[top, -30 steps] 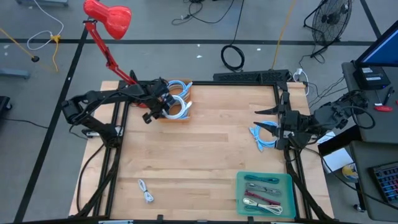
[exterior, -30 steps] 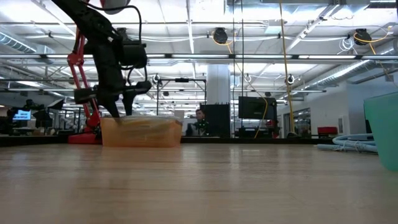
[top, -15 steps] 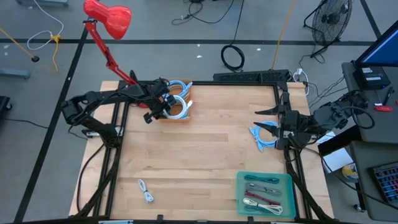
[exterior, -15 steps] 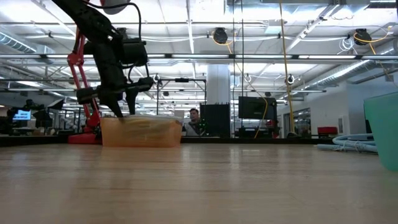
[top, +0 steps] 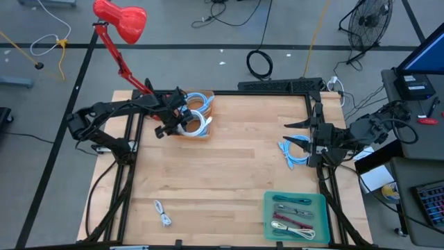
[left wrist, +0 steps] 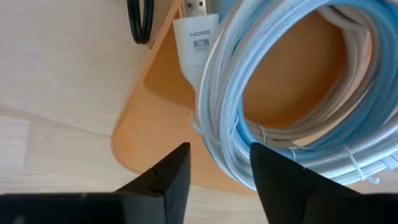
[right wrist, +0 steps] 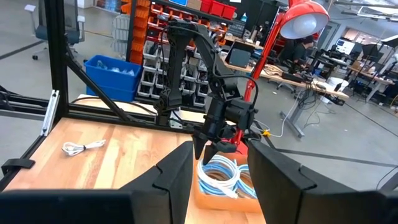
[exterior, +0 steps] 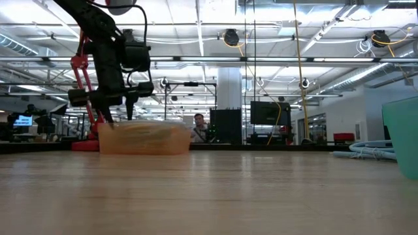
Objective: Pick & Place USB Port
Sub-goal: Put the light blue wire cable into the orange bin
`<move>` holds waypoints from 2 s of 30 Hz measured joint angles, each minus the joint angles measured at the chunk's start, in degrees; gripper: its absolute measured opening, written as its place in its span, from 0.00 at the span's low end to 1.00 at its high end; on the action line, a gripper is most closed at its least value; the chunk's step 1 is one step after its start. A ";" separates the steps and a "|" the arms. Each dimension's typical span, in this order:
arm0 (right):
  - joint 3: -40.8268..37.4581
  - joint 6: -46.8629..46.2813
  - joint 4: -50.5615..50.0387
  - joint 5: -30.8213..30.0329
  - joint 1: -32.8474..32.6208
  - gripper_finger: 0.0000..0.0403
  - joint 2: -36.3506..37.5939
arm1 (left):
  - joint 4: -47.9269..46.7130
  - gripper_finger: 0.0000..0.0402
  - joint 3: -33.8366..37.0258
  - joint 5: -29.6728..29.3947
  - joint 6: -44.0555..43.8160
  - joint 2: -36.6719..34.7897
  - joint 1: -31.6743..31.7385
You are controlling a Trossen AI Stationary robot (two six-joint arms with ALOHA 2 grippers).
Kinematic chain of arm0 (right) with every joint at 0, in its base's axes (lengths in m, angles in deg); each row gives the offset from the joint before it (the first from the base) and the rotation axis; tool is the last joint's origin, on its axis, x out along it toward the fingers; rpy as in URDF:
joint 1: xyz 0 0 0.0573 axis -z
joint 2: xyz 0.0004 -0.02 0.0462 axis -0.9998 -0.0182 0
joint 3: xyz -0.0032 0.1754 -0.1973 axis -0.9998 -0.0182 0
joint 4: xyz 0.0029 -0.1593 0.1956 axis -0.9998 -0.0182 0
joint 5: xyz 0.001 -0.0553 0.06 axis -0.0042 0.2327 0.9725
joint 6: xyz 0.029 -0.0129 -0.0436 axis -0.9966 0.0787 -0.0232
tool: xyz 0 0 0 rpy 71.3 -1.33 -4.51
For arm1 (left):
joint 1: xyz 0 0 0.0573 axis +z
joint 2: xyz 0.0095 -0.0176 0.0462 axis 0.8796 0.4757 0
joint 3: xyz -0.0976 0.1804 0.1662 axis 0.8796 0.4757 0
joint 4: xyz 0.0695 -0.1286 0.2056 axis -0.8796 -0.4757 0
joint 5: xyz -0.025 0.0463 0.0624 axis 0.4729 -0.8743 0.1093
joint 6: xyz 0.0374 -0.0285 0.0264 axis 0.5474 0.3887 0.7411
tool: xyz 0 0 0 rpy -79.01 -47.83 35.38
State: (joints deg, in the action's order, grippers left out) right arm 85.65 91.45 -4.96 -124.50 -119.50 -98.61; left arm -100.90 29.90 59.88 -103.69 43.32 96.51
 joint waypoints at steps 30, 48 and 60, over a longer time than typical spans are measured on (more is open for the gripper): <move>0.00 -10.09 -10.58 -3.48 0.50 0.36 2.98 | 22.97 0.53 -24.29 -5.79 21.78 -2.82 -13.29; -20.17 -69.10 -37.30 22.70 7.22 0.35 2.54 | 21.25 0.53 -25.38 -18.79 35.12 -2.43 -30.10; -36.84 -65.70 -15.62 31.04 19.07 0.39 -7.36 | 21.38 0.53 -25.38 -21.99 40.02 -2.43 -36.88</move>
State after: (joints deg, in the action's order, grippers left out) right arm 48.80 25.75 -20.57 -93.45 -100.44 -105.98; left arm -79.52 4.53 37.89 -63.67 40.89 59.63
